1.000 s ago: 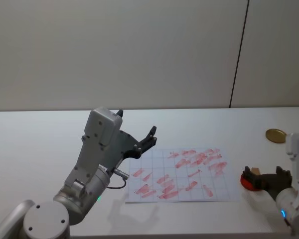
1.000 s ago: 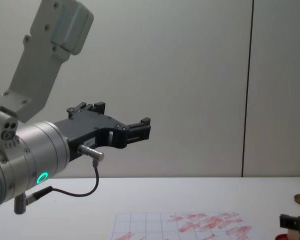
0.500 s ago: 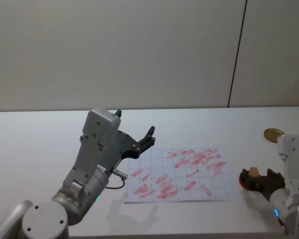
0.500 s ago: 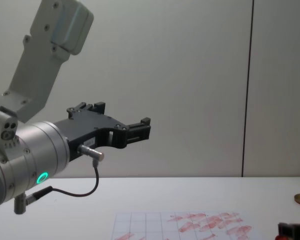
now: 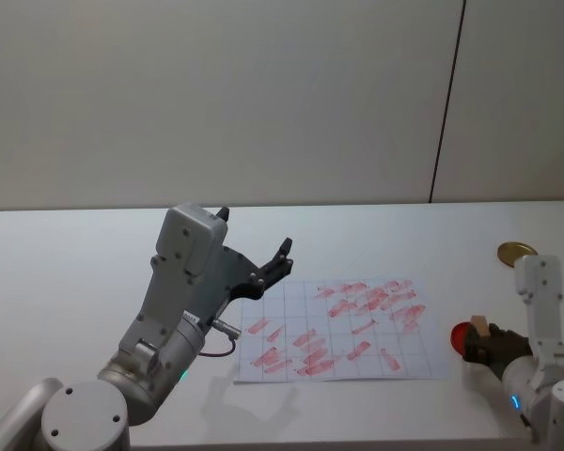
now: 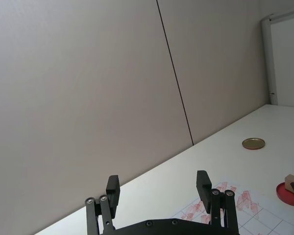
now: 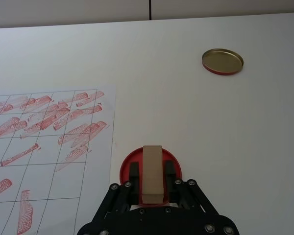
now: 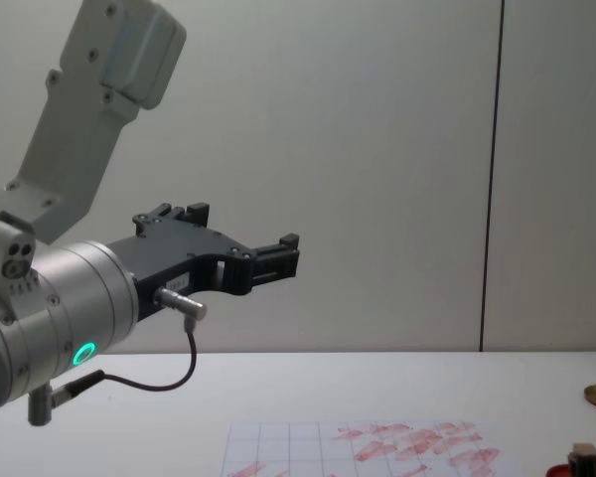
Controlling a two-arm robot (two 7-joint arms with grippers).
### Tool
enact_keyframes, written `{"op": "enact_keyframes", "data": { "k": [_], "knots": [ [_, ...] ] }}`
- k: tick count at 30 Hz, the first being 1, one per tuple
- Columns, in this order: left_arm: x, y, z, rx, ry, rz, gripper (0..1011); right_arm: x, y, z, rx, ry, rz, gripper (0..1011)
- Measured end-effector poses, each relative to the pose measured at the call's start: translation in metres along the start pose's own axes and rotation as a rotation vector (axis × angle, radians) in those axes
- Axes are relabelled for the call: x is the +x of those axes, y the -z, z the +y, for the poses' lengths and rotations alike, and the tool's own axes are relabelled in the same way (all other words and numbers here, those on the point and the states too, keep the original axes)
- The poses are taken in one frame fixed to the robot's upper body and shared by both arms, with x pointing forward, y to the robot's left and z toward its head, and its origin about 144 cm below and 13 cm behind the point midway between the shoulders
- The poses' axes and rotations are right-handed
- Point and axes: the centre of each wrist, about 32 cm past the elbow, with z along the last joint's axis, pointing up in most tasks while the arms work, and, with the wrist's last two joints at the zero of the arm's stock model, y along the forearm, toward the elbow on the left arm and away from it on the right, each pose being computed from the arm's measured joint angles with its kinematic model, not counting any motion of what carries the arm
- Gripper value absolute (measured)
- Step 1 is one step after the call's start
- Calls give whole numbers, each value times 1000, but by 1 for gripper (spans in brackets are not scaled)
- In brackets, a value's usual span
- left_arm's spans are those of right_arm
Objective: Use the one hand to pick up the stamp and affix it onto the A4 paper.
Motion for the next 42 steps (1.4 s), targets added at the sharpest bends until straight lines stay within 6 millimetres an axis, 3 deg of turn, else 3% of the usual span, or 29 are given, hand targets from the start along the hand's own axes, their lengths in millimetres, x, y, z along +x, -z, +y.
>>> {"op": "enact_keyframes", "data": {
  "k": [4, 6, 42],
  "knots": [
    [0, 0, 0, 0, 0, 0, 993, -1, 0, 0, -3, 0, -3, 225],
    [0, 0, 0, 0, 0, 0, 993, -1, -1, 1, -5, 1, -5, 217],
    [0, 0, 0, 0, 0, 0, 993, -2, -7, 7, -68, 24, 49, 219]
  ]
}}
